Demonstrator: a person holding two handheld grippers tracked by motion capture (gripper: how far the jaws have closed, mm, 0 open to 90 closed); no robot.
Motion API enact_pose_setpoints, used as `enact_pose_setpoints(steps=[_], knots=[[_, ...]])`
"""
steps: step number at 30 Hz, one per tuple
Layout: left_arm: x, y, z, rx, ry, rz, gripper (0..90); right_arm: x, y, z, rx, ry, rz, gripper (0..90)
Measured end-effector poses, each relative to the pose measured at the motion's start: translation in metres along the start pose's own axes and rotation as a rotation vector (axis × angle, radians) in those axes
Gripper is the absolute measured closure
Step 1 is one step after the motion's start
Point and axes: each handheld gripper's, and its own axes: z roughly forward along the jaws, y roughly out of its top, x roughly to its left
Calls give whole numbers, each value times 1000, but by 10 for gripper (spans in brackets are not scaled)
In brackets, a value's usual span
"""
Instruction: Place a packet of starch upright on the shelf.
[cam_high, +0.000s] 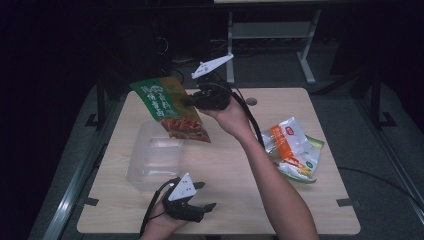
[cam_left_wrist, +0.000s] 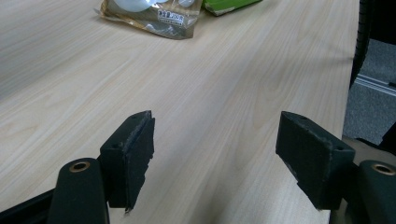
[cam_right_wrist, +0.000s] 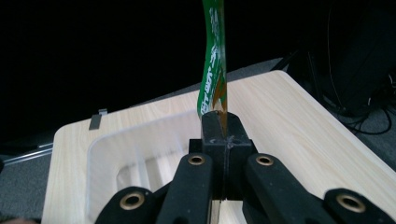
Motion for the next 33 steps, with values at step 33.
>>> enact_pose_setpoints(steps=[33], knots=[[0,0,-1,10,-2,17,275,-31,-50,111,-33,34,117,898]])
